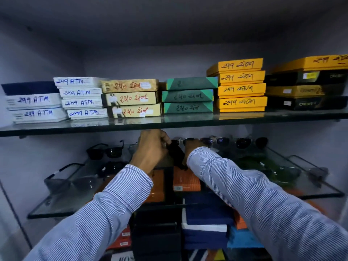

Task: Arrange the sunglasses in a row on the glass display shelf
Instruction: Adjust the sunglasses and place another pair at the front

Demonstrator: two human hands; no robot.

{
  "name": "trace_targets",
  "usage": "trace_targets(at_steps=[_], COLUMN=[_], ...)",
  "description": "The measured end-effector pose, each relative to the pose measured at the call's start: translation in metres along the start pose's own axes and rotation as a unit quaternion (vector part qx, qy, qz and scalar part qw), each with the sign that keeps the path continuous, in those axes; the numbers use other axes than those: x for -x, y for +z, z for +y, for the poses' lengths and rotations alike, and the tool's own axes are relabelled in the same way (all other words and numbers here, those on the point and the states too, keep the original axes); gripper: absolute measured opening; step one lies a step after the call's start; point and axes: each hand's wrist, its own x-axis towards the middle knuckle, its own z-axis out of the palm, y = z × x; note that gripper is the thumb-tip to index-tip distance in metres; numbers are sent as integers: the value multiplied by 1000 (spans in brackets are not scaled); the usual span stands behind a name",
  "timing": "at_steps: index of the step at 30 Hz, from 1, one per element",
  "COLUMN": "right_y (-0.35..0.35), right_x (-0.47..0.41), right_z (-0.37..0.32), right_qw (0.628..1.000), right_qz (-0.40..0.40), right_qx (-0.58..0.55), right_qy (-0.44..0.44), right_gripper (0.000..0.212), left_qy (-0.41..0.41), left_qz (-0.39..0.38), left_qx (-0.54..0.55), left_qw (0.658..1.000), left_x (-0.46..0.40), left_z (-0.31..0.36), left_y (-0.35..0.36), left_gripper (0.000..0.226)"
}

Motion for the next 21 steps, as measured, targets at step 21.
trace_targets(at_steps=[21], right_y=[-24], right_x=[83], right_z=[42], right_qw=[949], right_qz=[235], right_qx=[86], right_qy=[-192], right_gripper=[19], left_qy=[-7], left_qz=[-49], left_qx=[20], left_qw=[999], left_x=[5], left_z=[-5], left_y=[4], left_gripper=[37])
